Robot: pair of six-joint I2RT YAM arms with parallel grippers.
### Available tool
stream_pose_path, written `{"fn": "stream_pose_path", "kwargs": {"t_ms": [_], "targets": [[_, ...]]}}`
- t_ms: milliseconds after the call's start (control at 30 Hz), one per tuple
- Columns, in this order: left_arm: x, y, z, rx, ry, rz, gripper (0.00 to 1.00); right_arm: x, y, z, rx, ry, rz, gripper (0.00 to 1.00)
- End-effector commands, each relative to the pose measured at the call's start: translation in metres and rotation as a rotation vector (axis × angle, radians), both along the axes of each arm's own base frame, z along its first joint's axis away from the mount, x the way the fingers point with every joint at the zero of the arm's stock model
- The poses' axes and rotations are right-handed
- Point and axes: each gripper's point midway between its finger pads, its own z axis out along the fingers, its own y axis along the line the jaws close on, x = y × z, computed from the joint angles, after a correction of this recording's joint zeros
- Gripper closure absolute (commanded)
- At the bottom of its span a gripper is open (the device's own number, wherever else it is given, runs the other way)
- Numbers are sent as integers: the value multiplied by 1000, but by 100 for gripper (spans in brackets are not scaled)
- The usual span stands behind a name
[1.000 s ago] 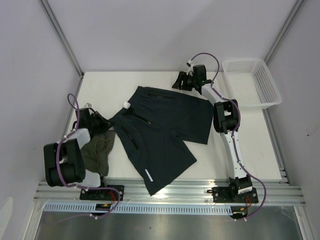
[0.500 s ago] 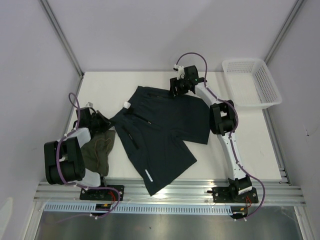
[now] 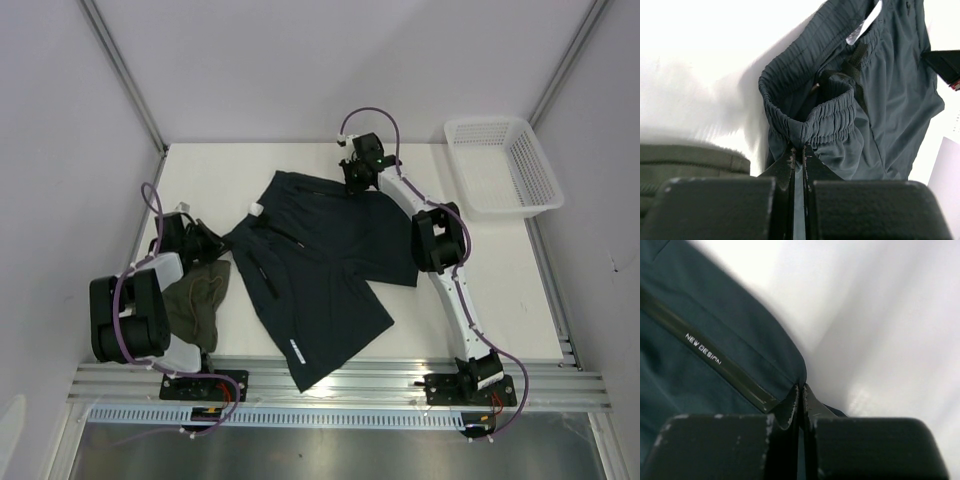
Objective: Fold and stack the shorts
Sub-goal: Flatten the shorts out
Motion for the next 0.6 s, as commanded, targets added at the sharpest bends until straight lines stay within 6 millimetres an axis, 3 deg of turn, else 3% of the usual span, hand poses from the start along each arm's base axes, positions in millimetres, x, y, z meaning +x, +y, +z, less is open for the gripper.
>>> {"fn": "stream_pose_path", "kwargs": {"t_ms": [0, 67, 267, 333, 367, 400, 433, 567], "targets": [[20, -10, 16, 5, -63, -65, 100, 24, -48, 8, -36, -22, -178, 100], [21, -20, 12, -4, -43, -96, 100, 33, -67, 9, -22, -26, -226, 100], [47, -43, 24, -6, -58, -147, 100, 54, -113, 11, 10, -30, -347, 100], [51, -55, 14, -25, -30, -170, 100, 58, -118, 12, 63, -14, -360, 100], [61, -58, 21, -33, -50, -179, 100, 62, -129, 13, 80, -14, -379, 100], [62, -62, 11, -42, -25, -190, 100, 63, -131, 13, 88, -12, -386, 100], [72, -64, 17, -47, -41, -197, 100, 65, -134, 17, 93, -19, -401, 100], [77, -61, 2, -27, 9, -210, 100, 67, -137, 19, 97, -23, -405, 100]]}}
